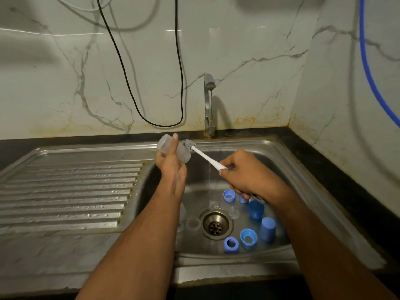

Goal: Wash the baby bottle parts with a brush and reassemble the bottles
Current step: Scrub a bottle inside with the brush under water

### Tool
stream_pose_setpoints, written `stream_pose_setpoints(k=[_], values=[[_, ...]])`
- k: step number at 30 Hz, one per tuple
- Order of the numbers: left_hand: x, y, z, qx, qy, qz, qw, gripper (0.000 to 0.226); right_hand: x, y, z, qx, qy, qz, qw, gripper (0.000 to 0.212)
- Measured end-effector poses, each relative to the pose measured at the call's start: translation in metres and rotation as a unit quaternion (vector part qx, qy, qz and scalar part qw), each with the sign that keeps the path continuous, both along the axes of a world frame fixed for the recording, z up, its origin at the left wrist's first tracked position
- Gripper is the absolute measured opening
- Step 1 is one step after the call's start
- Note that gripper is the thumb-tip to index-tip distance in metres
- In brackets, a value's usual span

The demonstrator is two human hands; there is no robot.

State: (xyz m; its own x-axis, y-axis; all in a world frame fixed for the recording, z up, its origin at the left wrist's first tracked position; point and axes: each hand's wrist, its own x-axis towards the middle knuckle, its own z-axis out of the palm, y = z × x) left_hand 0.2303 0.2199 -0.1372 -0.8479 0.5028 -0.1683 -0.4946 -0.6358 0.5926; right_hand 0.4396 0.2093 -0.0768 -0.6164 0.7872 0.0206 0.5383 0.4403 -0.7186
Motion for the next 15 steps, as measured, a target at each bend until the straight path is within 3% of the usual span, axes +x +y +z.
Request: stream_pose_setpoints(k=[6,8,11,15], values=[[-0.005,0.005,0.002,-0.019,-0.040,0.017,0.999,0.052,-0.015,-0.010,-0.006,0.066,-0.050,0.002,0.997,0.019],[-0.006,0.003,-0.001,-0.035,-0.053,0.031,0.997,0.054,-0.013,-0.010,-0.004,0.035,-0.062,0.022,0.997,0.018],[-0.010,-0.001,-0.002,-0.032,-0.065,0.044,0.996,0.038,-0.003,-0.007,0.005,-0.046,-0.051,0.048,0.996,0.019],[0.003,0.003,0.002,-0.030,-0.033,0.018,0.999,0.034,-0.011,-0.009,0.004,-0.012,-0.038,0.025,0.999,0.018]])
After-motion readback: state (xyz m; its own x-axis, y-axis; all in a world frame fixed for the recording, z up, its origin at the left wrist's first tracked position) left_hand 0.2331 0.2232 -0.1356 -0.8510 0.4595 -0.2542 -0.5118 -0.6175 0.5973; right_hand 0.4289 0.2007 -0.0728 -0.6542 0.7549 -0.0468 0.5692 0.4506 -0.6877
